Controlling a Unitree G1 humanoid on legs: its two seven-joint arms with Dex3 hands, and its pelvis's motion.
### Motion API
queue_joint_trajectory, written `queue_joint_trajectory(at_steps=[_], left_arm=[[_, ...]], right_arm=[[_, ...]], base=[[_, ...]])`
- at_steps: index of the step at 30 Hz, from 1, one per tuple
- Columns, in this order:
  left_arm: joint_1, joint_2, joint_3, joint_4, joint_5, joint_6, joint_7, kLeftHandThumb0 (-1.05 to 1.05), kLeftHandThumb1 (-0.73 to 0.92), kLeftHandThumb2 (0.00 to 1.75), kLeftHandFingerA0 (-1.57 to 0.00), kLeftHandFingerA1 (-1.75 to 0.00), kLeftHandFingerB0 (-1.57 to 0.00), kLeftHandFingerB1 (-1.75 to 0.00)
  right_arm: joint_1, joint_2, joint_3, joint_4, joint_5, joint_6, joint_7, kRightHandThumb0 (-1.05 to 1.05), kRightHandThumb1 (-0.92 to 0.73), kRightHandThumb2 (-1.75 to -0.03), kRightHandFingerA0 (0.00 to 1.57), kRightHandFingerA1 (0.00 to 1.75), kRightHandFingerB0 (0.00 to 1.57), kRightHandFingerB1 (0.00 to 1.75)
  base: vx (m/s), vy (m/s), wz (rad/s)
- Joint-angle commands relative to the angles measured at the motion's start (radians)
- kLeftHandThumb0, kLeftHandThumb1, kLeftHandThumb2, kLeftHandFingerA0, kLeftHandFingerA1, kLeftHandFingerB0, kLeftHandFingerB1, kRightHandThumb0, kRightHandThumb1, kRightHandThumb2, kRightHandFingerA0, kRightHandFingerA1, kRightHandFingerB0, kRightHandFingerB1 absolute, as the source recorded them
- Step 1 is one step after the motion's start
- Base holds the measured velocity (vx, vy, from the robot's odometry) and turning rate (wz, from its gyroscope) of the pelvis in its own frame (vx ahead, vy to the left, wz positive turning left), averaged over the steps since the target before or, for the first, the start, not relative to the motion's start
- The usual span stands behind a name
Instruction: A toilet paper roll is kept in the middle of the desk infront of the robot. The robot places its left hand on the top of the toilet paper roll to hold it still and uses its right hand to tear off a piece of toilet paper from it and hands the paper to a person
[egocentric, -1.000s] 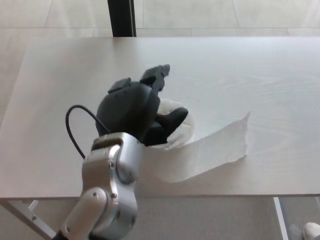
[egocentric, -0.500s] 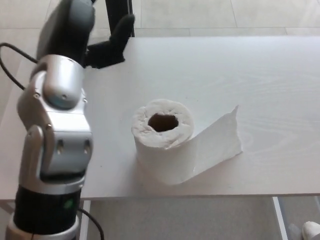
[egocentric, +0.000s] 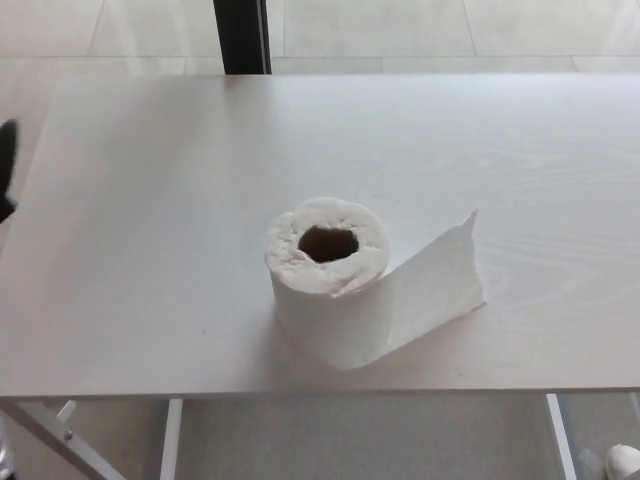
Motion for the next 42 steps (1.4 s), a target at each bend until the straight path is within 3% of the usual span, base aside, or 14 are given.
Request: queue_joint_trajectory(at_steps=[1,3,12,13,16,17,19,20,22,25,31,34,40,42], left_arm=[[0.567,0.22,0.776,0.656,-0.46,-0.471,0.089,-0.92,0.92,0.7,-1.25,-1.0,-0.18,-0.78],[0.561,0.321,0.772,0.904,-0.457,-0.534,0.164,-0.9,0.72,1.14,-0.36,-0.86,-0.04,-0.55],[0.543,0.411,0.757,1.095,-0.458,-0.573,0.203,-0.93,0.92,0.71,-0.57,-0.99,0.0,-0.53],[0.507,0.404,0.721,1.101,-0.425,-0.518,0.241,-0.89,0.92,0.74,-1.03,-1.28,0.0,-0.67],[0.423,0.39,0.629,1.206,-0.359,-0.432,0.341,-0.85,0.92,0.72,-1.08,-1.34,0.0,-0.62],[0.432,0.354,0.616,1.192,-0.346,-0.414,0.354,-0.82,0.73,1.13,-1.09,-1.18,0.0,-0.55],[0.504,0.265,0.51,1.112,-0.258,-0.367,0.336,-0.86,0.71,1.02,-1.37,-1.34,-0.08,-0.64],[0.541,0.3,0.411,1.141,-0.205,-0.327,0.214,-0.78,0.83,0.64,-0.98,-1.12,-0.37,-0.73],[0.58,0.346,0.315,1.185,-0.17,-0.357,0.082,-0.75,0.78,0.63,-0.65,-0.94,-0.41,-0.71],[0.627,0.384,0.191,1.155,-0.11,-0.396,-0.011,-0.81,0.77,0.63,-0.76,-1.04,-0.46,-0.76],[0.637,0.428,0.148,1.189,-0.149,-0.504,-0.041,-0.75,0.63,1.07,-0.56,-0.82,-0.36,-0.66],[0.628,0.445,0.113,1.232,-0.151,-0.529,-0.036,-0.76,0.78,0.64,-0.44,-0.82,-0.45,-0.65],[0.631,0.475,0.065,1.283,-0.176,-0.558,-0.043,-0.73,0.76,0.63,-0.45,-0.82,-0.45,-0.67],[0.634,0.482,0.048,1.308,-0.178,-0.574,-0.031,-0.75,0.63,1.05,-0.6,-0.83,-0.44,-0.69]], right_arm=[[-0.004,0.156,-0.324,0.539,0.283,-0.091,-0.134,-0.69,-0.68,-0.73,0.0,0.15,0.05,0.33],[-0.035,0.133,-0.327,0.624,0.305,-0.07,-0.124,-0.66,-0.67,-0.76,0.0,0.27,0.05,0.28],[-0.083,0.098,-0.311,0.683,0.313,0.025,-0.121,-0.64,-0.52,-0.92,0.0,0.56,0.0,0.29],[-0.177,0.071,-0.322,0.762,0.322,0.09,-0.19,-0.4,-0.66,-0.63,0.85,1.51,0.0,0.34],[-0.368,0.025,-0.371,0.963,0.358,0.193,-0.351,-0.3,-0.7,-0.6,0.35,1.08,0.0,0.43],[-0.366,0.028,-0.353,0.993,0.344,0.177,-0.355,-0.31,-0.73,-0.56,0.47,1.34,0.04,0.45],[-0.346,0.042,-0.255,0.998,0.263,0.189,-0.332,-0.35,-0.71,-0.58,0.58,1.2,0.34,0.77],[-0.302,0.03,-0.199,1.024,0.236,0.174,-0.246,-0.4,-0.61,-0.62,0.93,1.55,0.71,0.85],[-0.238,0.001,-0.13,1.073,0.212,0.128,-0.105,-0.47,-0.51,-0.92,0.79,1.06,0.73,0.82],[-0.177,-0.06,-0.026,1.175,0.185,0.064,0.146,-0.46,-0.68,-0.59,0.48,0.68,0.4,0.5],[-0.123,-0.096,0.071,1.264,0.138,-0.088,0.218,-0.53,-0.62,-0.59,0.7,0.72,0.46,0.48],[-0.117,-0.119,0.093,1.302,0.137,-0.12,0.232,-0.55,-0.65,-0.6,0.67,0.65,0.36,0.41],[-0.123,-0.166,0.16,1.362,0.135,-0.152,0.298,-0.54,-0.63,-0.59,0.41,0.64,0.35,0.46],[-0.117,-0.175,0.18,1.358,0.135,-0.172,0.315,-0.54,-0.64,-0.59,0.41,0.61,0.37,0.43]], base=[[0.0,0.0,0.0],[0.0,0.0,0.0],[0.0,0.0,0.0],[0.0,0.0,0.0],[0.0,0.0,0.0],[0.0,0.0,0.0],[0.0,0.0,0.0],[0.0,0.0,0.0],[0.0,0.0,0.0],[0.0,0.0,0.0],[0.0,0.0,0.0],[0.0,0.0,0.0],[0.0,0.0,0.0],[0.0,0.0,0.0]])
